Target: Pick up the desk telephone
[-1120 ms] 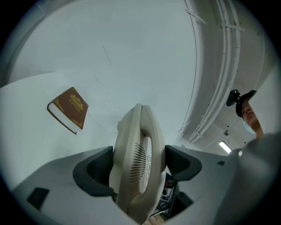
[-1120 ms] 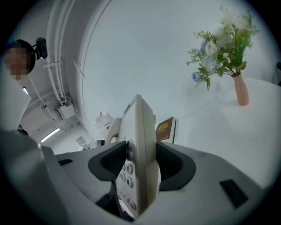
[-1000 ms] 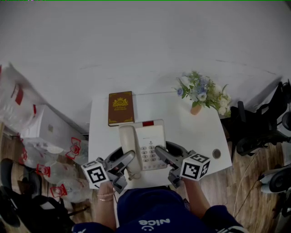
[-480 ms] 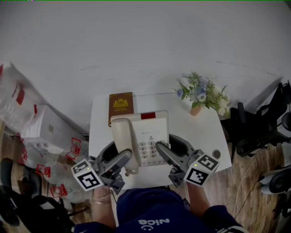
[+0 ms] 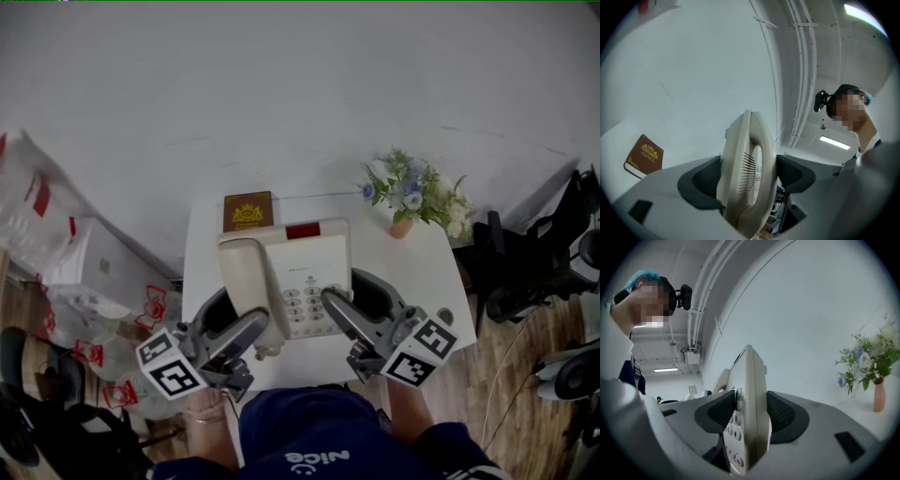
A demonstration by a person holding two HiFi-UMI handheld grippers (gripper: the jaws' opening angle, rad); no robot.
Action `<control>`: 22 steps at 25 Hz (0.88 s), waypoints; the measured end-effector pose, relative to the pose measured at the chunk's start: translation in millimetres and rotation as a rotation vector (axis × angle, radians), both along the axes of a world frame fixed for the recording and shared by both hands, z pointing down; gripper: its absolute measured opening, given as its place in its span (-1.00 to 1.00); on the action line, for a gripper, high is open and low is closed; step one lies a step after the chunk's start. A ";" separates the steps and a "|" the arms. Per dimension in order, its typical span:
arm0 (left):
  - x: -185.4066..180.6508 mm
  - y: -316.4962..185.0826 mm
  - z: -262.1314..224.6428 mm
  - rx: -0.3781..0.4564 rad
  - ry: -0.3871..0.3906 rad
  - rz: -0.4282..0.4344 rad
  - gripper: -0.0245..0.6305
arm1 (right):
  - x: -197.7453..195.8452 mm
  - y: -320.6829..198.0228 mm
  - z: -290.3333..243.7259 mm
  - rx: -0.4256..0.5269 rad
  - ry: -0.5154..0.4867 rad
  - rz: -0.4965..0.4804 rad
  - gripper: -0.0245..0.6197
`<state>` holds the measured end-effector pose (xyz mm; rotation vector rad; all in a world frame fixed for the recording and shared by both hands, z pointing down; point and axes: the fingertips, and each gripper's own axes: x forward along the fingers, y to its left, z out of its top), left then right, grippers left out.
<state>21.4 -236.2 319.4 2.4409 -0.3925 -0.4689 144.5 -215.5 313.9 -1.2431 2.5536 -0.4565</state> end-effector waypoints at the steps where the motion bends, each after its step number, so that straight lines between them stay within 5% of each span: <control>1: -0.3 0.8 -2.9 0.010 0.002 -0.001 0.20 | -0.2 0.8 -3.0 0.010 0.000 0.001 -0.20; 22: -3.6 3.7 -15.3 0.051 -0.010 -0.019 0.20 | -2.5 3.8 -10.6 0.047 -0.018 -0.002 -0.20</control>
